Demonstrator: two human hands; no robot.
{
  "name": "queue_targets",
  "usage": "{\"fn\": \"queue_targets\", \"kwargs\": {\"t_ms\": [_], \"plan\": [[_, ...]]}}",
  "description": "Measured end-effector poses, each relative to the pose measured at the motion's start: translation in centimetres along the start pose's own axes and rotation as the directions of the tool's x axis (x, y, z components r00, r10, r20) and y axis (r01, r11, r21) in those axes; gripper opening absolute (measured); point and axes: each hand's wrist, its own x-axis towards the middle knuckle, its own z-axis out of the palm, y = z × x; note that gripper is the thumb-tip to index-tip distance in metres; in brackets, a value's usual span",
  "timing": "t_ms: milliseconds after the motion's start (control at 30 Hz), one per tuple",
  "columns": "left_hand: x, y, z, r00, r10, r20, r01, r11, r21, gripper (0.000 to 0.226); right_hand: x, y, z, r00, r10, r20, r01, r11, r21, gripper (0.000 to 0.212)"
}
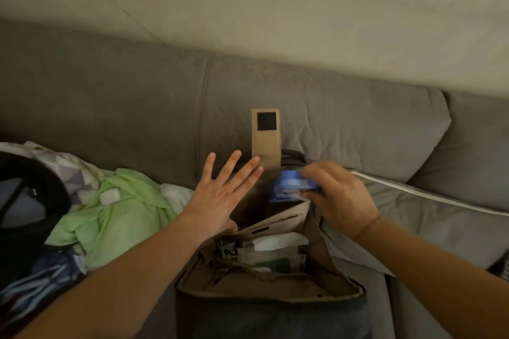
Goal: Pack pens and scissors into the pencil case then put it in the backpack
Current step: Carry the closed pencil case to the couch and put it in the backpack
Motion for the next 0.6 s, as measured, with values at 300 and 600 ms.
{"fn": "queue_targets", "kwargs": {"t_ms": [300,600], "plan": [[0.4,-0.1,0.8,0.997,0.017,-0.079,-0.018,1.000,-0.008,0.142,-0.5,3.6,8.2,0.874,-0.029,0.485,0.062,0.997,-0.051,0.045],[1.4,-0.4,1.6,0.992,0.053,-0.112,-0.057,0.998,-0.036,0.129,1.4,4.4,11.7,0.459,0.347,0.818,0.235,0.841,-0.488,0.039]]}}
